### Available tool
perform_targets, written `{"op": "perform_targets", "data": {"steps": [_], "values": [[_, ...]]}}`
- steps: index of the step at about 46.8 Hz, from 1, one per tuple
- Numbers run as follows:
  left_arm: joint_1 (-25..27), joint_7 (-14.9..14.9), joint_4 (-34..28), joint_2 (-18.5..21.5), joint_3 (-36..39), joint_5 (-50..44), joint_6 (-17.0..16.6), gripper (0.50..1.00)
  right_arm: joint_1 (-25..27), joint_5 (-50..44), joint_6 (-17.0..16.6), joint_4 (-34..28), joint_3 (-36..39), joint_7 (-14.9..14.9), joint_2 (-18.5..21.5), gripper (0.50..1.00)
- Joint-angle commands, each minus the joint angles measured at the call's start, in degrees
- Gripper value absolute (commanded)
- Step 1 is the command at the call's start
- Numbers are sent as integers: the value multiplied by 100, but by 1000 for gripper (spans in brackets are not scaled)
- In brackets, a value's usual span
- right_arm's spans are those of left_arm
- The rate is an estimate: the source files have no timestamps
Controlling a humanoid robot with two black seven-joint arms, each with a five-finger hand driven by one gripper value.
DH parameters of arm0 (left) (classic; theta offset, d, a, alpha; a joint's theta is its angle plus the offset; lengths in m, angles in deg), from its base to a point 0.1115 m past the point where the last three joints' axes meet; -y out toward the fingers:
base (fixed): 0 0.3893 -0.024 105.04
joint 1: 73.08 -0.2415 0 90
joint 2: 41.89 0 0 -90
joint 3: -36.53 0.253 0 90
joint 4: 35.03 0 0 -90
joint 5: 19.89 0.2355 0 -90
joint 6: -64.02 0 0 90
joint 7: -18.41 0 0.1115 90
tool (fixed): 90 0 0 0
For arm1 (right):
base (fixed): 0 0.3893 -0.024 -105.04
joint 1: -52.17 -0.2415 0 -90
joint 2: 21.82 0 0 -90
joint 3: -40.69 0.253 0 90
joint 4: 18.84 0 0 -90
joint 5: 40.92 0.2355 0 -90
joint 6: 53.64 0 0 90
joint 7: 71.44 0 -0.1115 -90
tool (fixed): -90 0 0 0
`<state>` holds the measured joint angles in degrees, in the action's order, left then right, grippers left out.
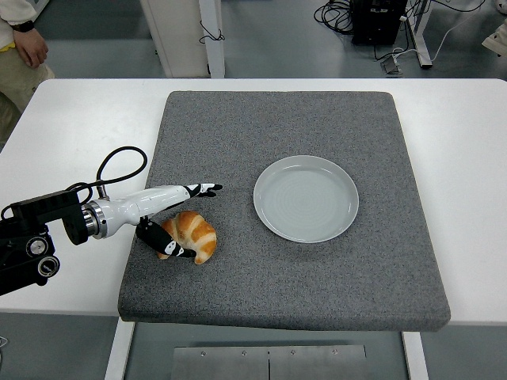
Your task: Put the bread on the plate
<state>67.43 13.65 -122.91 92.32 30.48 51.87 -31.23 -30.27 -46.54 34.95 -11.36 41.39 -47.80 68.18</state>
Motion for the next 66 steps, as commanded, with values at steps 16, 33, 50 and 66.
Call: {"op": "perform_targets", "data": {"steps": [16,33,50,66], "values": [[-14,-17,87,-53,7,75,-72,739,0,0,0,0,1,0,0,1000],[126,-535,96,175,-195,14,-2,500,0,0,0,0,1,0,0,1000],[856,-667,139,588,-230,-250,218,500,0,0,0,0,1,0,0,1000],[1893,-667,491,685,-221,-593,639,500,0,0,0,0,1,0,0,1000]]}}
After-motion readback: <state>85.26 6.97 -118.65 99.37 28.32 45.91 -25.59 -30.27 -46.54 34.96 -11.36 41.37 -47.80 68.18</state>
